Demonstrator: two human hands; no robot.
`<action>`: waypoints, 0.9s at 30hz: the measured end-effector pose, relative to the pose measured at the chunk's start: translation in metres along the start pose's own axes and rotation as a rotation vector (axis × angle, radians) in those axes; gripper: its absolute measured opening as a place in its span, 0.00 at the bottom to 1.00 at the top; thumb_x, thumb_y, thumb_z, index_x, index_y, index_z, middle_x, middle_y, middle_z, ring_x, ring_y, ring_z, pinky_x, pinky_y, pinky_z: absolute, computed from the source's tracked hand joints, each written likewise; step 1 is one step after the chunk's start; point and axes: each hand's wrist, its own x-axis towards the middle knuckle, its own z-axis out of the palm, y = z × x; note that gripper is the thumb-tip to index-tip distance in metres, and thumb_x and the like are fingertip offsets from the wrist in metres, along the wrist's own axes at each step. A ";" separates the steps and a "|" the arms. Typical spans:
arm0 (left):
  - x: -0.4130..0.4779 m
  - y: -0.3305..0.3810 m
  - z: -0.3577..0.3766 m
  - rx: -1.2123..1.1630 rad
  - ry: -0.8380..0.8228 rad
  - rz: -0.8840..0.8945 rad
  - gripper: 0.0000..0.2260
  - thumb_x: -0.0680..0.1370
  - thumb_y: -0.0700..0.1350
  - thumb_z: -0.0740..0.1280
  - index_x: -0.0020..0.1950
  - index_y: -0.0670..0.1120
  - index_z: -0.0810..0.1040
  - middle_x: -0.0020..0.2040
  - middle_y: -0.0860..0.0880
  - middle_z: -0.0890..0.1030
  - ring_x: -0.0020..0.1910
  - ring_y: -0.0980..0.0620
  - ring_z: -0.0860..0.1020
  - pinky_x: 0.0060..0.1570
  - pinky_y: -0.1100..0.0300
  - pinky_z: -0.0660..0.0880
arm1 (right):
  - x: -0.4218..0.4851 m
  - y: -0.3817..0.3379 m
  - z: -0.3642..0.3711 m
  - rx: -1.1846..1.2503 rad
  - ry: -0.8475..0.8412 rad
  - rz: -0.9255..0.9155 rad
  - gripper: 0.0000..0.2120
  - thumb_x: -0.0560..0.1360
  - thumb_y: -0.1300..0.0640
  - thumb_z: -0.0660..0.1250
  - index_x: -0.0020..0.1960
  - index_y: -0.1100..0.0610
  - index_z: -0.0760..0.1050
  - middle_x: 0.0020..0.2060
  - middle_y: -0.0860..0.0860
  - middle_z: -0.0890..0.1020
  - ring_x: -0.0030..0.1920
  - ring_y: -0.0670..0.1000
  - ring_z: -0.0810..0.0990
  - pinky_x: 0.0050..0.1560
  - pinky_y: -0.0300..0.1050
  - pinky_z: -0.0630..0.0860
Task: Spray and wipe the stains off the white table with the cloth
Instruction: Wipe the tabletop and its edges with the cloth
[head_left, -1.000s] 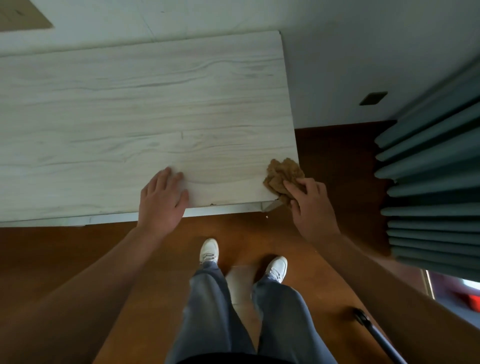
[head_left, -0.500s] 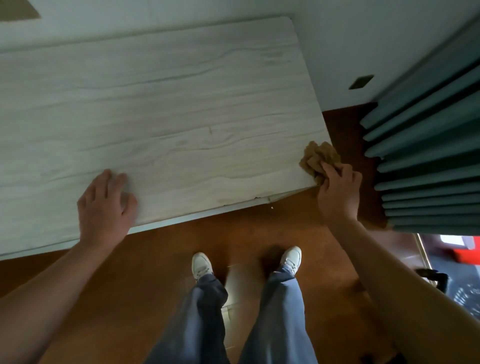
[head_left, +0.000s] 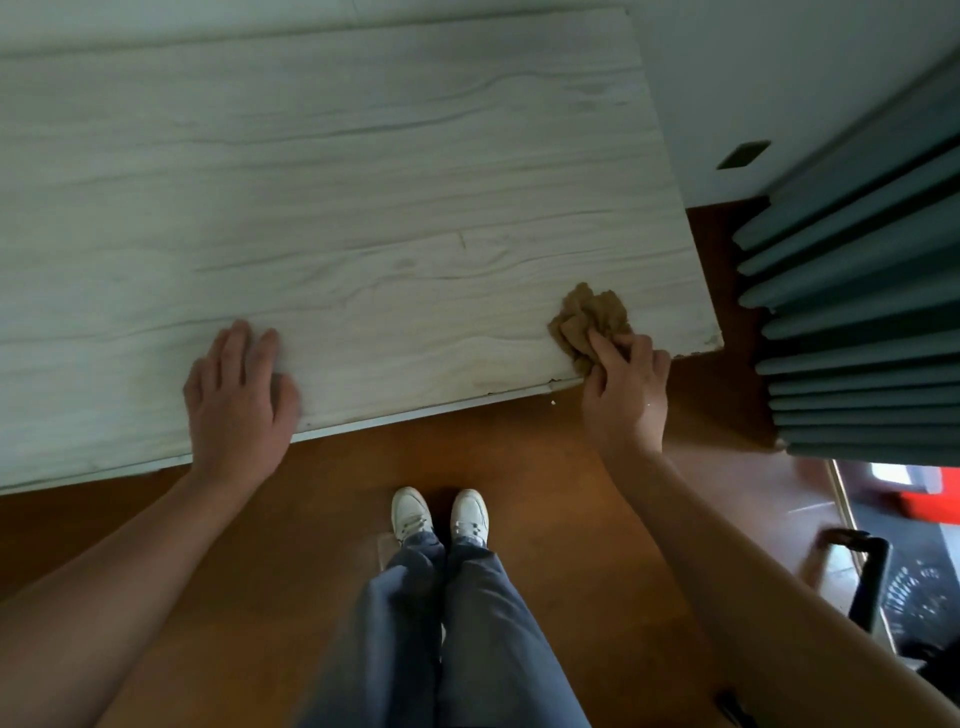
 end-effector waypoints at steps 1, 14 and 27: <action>0.000 0.000 0.000 0.009 -0.003 0.007 0.26 0.82 0.52 0.52 0.77 0.43 0.66 0.80 0.39 0.63 0.79 0.37 0.60 0.76 0.38 0.58 | -0.003 -0.004 0.003 0.006 0.005 -0.018 0.22 0.80 0.61 0.64 0.73 0.52 0.72 0.64 0.55 0.70 0.63 0.58 0.67 0.54 0.53 0.79; -0.018 -0.066 -0.020 -0.001 0.017 -0.080 0.24 0.82 0.53 0.55 0.75 0.45 0.68 0.79 0.40 0.64 0.79 0.38 0.62 0.72 0.38 0.65 | -0.034 -0.073 0.033 0.034 0.013 -0.114 0.20 0.79 0.62 0.64 0.70 0.54 0.76 0.60 0.57 0.73 0.58 0.60 0.69 0.45 0.54 0.78; -0.031 -0.272 -0.064 0.026 0.007 -0.058 0.24 0.83 0.54 0.56 0.77 0.44 0.67 0.80 0.40 0.63 0.79 0.38 0.61 0.74 0.39 0.61 | -0.120 -0.252 0.099 0.032 0.027 -0.068 0.22 0.79 0.62 0.62 0.72 0.52 0.75 0.59 0.57 0.72 0.57 0.59 0.69 0.48 0.52 0.76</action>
